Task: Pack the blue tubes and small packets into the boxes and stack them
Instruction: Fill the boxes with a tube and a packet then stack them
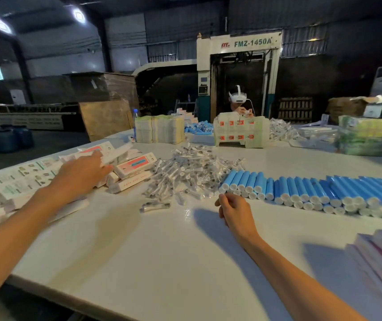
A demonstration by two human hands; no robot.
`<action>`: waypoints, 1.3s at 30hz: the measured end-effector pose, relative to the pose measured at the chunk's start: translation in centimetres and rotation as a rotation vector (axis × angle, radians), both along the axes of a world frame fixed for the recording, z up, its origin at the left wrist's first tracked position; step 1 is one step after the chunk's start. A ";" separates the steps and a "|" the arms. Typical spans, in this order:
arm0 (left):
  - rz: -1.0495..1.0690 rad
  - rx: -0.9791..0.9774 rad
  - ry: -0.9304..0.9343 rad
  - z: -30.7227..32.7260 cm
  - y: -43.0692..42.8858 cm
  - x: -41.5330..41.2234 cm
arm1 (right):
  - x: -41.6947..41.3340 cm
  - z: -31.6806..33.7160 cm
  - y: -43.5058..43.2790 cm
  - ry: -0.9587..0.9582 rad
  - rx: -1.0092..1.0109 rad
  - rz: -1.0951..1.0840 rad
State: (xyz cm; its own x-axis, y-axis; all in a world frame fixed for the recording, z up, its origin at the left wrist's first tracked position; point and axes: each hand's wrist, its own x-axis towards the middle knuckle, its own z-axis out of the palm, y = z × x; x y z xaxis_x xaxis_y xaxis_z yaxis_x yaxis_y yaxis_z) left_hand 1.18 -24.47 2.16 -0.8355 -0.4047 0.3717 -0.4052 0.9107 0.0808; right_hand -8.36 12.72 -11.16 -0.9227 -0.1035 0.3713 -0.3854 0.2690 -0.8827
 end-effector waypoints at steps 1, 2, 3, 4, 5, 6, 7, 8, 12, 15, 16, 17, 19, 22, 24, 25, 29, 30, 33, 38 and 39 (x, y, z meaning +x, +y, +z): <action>-0.089 0.108 0.030 0.1 2.4 -0.4 | 0.0 0.0 0.0 0.005 0.005 -0.007; -0.206 0.225 0.078 0.0 4.9 -0.9 | 0.0 0.0 0.1 0.013 0.016 -0.016; -0.333 0.375 0.139 -0.4 7.7 -1.4 | 0.1 0.0 0.2 0.024 0.029 -0.030; -0.454 0.565 0.198 -0.9 10.5 -2.1 | 0.2 0.1 0.2 0.036 0.044 -0.052; -0.560 0.777 0.243 -1.5 13.3 -2.8 | 0.3 0.2 0.2 0.051 0.062 -0.086; -0.640 0.968 0.277 -2.1 16.1 -3.6 | 0.4 0.3 0.2 0.066 0.082 -0.138; -0.686 1.118 0.305 -2.9 18.6 -4.4 | 0.4 0.5 0.4 0.078 0.104 -0.207; -0.703 1.227 0.329 -3.6 20.9 -5.1 | 0.4 0.8 0.6 0.084 0.123 -0.287; -0.709 1.463 0.416 -7.4 26.7 -6.4 | -1.7 3.1 3.1 0.077 0.153 -0.528; -0.736 1.456 0.396 -10.5 27.7 -6.0 | -4.8 4.5 6.2 0.091 0.484 -0.578; -0.756 1.449 0.367 -11.0 27.8 -5.9 | -5.9 4.8 7.3 0.073 0.632 -0.608; -0.785 1.459 0.343 -11.3 27.8 -5.9 | -6.7 5.0 8.3 0.048 0.769 -0.632; -0.846 1.538 0.328 -11.2 27.8 -5.9 | -8.1 5.0 9.9 0.006 0.974 -0.648; -0.851 1.681 0.301 -11.0 27.7 -6.3 | -9.1 4.5 11.1 -0.003 1.224 -0.616; -0.859 1.716 0.270 -11.2 27.4 -6.7 | -9.3 4.0 11.1 0.050 1.340 -0.608; -0.872 1.704 0.255 -11.3 27.3 -6.8 | -9.3 4.0 10.8 0.066 1.369 -0.604; -0.900 1.674 0.230 -11.7 26.9 -7.1 | -9.0 4.6 9.2 -0.027 1.396 -0.620; -0.897 1.687 0.228 -11.7 26.9 -7.1 | -8.9 4.9 8.7 -0.075 1.372 -0.622; -0.849 1.746 0.230 -11.4 26.9 -7.2 | -8.4 5.1 8.0 -0.128 1.342 -0.574; -0.803 1.758 0.244 -11.2 26.6 -6.8 | -6.5 3.5 8.3 -0.075 1.407 -0.561; -0.808 1.765 0.244 -11.1 26.6 -6.8 | -6.2 3.3 8.5 -0.080 1.385 -0.570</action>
